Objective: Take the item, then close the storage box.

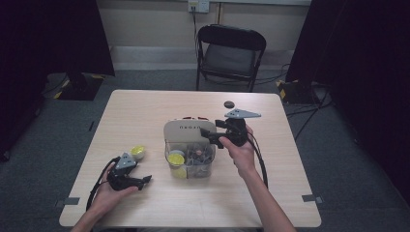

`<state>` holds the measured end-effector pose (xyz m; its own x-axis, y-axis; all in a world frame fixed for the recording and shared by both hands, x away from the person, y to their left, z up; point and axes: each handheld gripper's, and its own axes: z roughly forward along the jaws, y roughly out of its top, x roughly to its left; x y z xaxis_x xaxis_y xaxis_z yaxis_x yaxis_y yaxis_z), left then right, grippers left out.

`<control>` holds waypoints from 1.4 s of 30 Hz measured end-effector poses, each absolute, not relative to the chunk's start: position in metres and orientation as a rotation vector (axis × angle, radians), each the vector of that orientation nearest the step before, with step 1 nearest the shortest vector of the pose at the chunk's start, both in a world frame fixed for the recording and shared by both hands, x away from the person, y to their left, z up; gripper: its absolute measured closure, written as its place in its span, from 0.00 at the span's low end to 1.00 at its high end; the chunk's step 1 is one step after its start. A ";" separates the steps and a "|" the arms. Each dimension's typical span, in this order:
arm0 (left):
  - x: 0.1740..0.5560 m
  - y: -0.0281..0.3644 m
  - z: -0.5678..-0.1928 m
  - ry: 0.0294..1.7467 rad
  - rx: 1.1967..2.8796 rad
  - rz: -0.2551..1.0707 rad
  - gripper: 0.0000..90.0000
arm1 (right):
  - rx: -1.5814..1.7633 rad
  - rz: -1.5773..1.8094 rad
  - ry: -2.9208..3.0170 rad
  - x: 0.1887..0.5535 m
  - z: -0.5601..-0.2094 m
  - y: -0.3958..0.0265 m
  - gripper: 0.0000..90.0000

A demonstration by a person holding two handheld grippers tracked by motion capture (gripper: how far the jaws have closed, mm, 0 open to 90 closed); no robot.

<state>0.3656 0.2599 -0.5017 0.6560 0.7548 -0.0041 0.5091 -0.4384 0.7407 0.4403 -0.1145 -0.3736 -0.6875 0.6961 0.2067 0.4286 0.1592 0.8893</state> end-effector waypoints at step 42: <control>0.368 0.260 -0.502 0.973 2.139 0.420 0.17 | 0.968 1.505 2.324 0.401 -0.382 -0.116 0.38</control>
<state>0.3676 0.2599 -0.5017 0.6594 0.7517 -0.0065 0.5105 -0.4414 0.7380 0.4007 -0.1160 -0.3816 -0.7626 0.6238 0.1711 0.4112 0.2633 0.8727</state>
